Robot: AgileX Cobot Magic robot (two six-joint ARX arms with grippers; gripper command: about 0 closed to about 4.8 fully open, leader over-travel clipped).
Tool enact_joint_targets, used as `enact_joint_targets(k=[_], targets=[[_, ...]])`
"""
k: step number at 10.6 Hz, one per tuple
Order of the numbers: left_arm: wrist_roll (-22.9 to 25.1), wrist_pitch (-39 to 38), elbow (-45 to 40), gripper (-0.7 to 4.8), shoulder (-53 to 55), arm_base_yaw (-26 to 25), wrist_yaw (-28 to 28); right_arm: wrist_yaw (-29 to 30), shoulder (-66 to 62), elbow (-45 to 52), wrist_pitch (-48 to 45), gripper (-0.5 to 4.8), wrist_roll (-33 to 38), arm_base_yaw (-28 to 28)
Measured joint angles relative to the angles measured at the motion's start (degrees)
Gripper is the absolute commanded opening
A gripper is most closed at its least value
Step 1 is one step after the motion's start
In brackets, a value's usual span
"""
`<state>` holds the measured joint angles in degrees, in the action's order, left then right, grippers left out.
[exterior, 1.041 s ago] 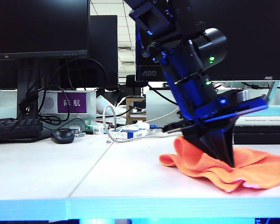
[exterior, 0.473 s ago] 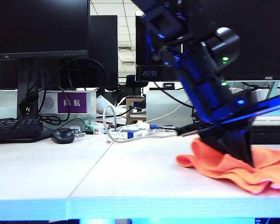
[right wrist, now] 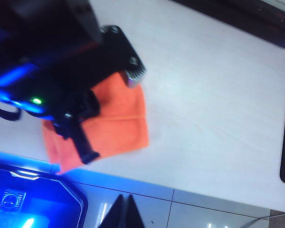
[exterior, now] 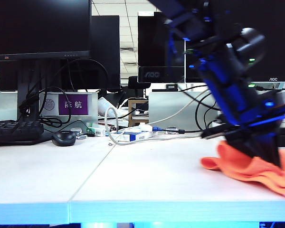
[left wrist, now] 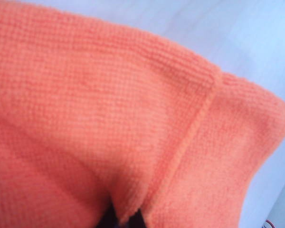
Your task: Wipe the table from left to right using the rag.
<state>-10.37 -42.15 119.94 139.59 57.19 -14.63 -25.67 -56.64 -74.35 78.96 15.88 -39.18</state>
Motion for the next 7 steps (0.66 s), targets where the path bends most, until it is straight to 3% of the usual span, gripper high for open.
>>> enact_joint_targets(k=[4,7], targets=[[-1.73,1.22,3.45,-0.05,2.62,2.45,-1.31,0.0,0.04,0.0,0.26,-0.01,0.02,0.0],[-3.72,1.22,11.15,-0.05,7.63,3.76,-3.85,0.2,0.04,0.0,0.26,-0.01,0.22,0.0]])
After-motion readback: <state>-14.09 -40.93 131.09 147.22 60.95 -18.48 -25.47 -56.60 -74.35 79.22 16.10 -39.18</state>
